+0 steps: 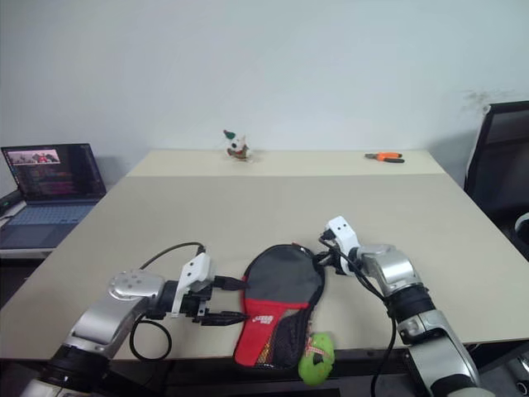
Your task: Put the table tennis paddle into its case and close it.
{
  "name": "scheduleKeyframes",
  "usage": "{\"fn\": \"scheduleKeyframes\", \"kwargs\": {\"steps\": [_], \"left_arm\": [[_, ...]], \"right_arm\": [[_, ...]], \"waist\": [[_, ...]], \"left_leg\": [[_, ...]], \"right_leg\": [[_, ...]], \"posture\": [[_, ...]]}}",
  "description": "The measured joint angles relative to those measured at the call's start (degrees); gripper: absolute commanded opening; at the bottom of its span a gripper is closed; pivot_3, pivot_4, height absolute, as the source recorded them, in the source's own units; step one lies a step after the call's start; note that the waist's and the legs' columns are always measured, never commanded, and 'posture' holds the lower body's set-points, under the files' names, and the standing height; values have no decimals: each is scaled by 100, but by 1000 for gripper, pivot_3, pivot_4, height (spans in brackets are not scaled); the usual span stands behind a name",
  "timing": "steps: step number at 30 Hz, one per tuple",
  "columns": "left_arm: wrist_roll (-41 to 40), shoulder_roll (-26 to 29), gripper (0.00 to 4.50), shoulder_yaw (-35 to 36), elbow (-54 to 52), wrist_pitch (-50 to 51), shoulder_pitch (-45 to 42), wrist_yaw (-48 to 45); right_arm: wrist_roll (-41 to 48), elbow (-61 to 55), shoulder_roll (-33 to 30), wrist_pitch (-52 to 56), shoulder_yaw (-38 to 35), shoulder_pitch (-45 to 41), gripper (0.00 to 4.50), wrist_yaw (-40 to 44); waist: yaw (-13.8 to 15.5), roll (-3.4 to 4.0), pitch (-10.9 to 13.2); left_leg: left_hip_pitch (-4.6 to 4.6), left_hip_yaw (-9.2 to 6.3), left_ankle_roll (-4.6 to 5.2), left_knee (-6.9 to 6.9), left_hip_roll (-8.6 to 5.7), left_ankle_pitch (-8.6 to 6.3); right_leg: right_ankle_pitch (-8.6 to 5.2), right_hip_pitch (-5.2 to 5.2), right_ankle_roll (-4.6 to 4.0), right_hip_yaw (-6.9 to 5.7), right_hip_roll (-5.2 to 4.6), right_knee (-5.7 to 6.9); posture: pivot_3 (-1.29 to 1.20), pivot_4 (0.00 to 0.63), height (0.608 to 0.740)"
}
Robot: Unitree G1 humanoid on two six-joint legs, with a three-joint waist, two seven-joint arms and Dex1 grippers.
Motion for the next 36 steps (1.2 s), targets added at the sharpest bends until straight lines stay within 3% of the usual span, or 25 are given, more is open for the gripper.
{"fn": "scheduleKeyframes", "kwargs": {"steps": [13, 23, 26, 32, 36], "left_arm": [[-3, 58, 3665, 10, -112, 8, 27, 41], [-3, 94, 3665, 10, -113, 7, 29, 48], [-3, 93, 3665, 9, -111, 7, 14, 45], [0, 16, 3665, -18, 211, -20, -406, 6], [25, -244, 3665, -119, 606, -105, -803, -56]], "right_arm": [[-610, 2498, 791, -1567, -33, -1479, 18, -325], [-809, 3371, 961, -2194, -133, -1788, 18, -369], [-842, 3448, 1001, -2214, -221, -1796, 619, -402], [-802, 3440, 1098, -2176, -468, -1802, 2735, -429], [-566, 2505, 1007, -1823, -700, -1704, 4149, -309]], "waist": [[-113, 5, 11], [-96, 9, 18], [-96, 10, 18], [-88, 11, 20], [-82, 14, 22]], "left_leg": [[-3, 8, 0, -3, 2, 0], [-7, 9, 0, -6, 3, 0], [-7, 8, 0, -6, 2, 0], [-8, 8, -1, -5, 0, 0], [-17, 7, -1, -5, 0, 0]], "right_leg": [[2, -8, -3, 9, 3, 0], [2, -16, -4, 11, 0, 4], [2, -17, -4, 10, 0, 4], [2, -17, -4, 9, 0, 5], [3, -24, -4, 7, 0, 4]], "posture": [[0, 150, 740], [0, 150, 740], [0, 150, 740], [0, 150, 740], [0, 150, 740]]}}
